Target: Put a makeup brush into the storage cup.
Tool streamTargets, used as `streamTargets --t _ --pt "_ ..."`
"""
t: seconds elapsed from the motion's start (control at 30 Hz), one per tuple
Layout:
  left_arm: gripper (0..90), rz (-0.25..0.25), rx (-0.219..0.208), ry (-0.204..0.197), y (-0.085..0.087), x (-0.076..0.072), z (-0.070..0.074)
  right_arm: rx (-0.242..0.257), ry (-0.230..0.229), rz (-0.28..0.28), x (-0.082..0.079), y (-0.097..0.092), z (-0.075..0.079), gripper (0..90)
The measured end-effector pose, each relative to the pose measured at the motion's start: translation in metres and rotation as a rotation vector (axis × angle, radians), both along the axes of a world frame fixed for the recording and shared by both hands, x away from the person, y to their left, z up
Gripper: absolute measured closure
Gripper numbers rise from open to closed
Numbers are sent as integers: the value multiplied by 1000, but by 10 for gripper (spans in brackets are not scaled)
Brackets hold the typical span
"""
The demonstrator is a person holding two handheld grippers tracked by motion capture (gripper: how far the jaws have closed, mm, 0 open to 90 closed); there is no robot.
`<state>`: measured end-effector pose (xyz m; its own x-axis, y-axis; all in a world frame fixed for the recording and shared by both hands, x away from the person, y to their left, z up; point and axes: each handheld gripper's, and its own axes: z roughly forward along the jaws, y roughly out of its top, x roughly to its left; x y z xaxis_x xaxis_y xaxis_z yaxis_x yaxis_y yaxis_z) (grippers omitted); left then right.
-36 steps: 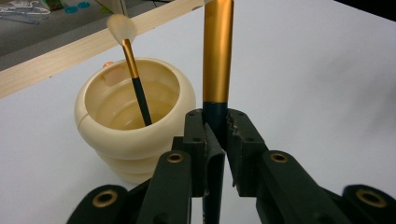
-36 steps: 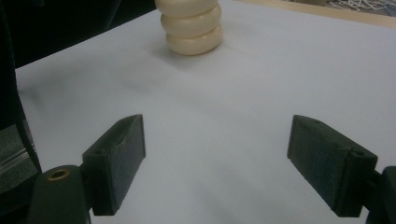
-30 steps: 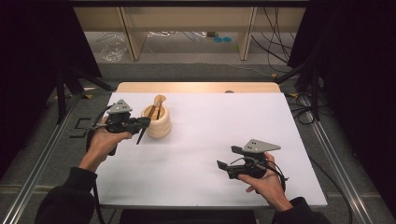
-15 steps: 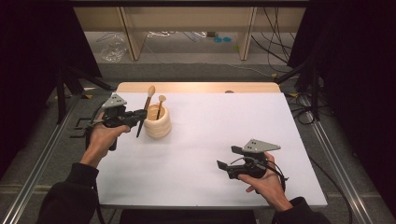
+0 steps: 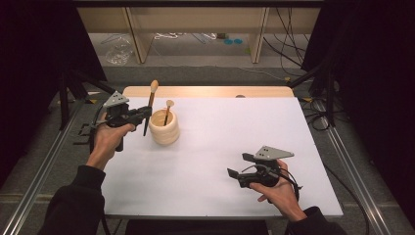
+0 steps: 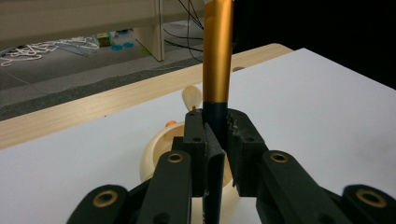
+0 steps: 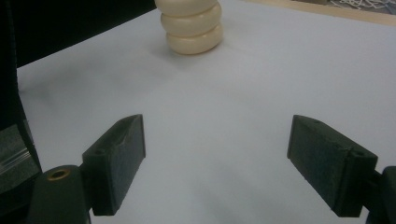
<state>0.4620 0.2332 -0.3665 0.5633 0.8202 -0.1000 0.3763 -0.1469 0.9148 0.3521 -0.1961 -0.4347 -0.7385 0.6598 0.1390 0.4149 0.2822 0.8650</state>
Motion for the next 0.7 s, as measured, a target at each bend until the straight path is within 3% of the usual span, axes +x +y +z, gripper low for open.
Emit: streamTargets --t 0.33,0.6,0.7 --pt "788 15 -4 -18 -6 12 6 15 -5 3 1 1 -1 203" --pt "788 20 -36 -19 -7 21 6 15 -8 6 1 1 -1 204" --pt "788 30 -36 -19 -8 25 5 19 11 9 0 1 -1 204"
